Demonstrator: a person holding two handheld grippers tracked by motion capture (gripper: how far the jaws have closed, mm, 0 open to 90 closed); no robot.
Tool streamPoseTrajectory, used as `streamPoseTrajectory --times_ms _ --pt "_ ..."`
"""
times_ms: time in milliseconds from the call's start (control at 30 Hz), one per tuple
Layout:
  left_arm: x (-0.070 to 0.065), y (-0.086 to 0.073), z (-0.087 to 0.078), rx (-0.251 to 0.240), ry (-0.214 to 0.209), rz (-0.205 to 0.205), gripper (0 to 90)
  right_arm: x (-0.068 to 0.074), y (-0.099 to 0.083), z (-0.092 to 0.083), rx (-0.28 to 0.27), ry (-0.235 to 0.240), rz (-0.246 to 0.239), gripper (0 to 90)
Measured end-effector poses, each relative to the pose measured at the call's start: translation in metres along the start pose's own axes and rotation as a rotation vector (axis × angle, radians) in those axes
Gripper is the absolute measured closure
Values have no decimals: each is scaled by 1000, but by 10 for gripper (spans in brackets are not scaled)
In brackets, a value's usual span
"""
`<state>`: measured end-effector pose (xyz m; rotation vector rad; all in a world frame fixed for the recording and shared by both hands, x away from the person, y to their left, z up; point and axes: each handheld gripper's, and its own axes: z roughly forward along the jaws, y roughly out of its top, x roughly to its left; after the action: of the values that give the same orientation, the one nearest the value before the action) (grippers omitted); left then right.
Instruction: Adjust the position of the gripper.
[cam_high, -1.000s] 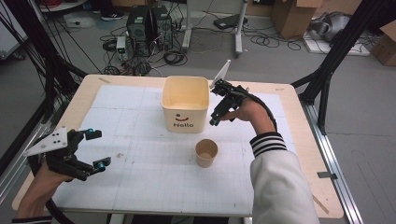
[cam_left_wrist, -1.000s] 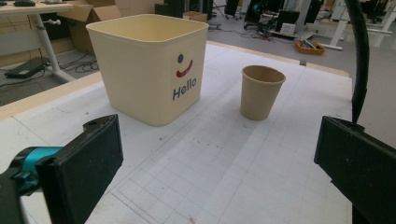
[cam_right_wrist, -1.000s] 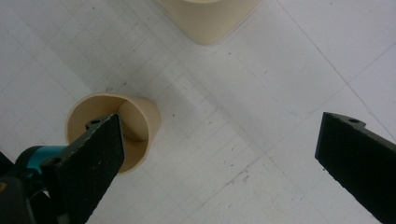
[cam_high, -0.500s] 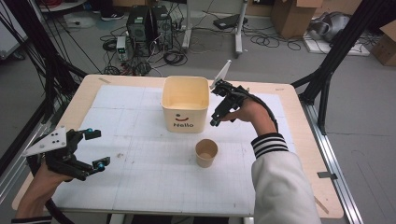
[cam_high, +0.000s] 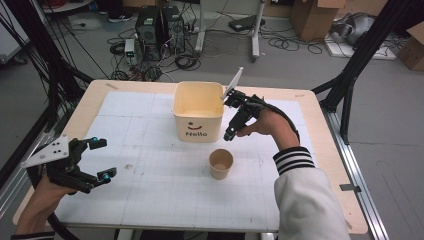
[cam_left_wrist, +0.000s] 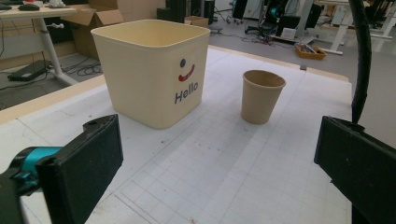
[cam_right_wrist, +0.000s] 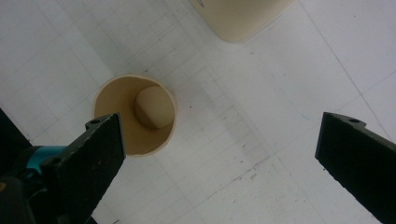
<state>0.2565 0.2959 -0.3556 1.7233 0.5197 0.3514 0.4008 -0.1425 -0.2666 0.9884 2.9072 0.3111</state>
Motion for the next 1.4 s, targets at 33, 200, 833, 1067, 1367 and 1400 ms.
streamPoseTrajectory --times_ms 33,200,833,1067,1367,1400 --pt "0 0 0 -2 0 -2 17 2 0 0 3 1 -12 4" --pt "0 0 0 0 -1 -2 17 14 4 1 6 14 -80 4" --pt "0 0 0 2 -1 -2 17 53 14 10 52 37 -228 4" --pt "0 0 0 3 -3 -3 17 61 14 12 60 31 -258 4" --pt "1 -1 0 7 -3 0 17 63 13 13 68 32 -255 4" --pt "1 -1 0 7 -3 0 17 63 13 13 68 32 -255 4"
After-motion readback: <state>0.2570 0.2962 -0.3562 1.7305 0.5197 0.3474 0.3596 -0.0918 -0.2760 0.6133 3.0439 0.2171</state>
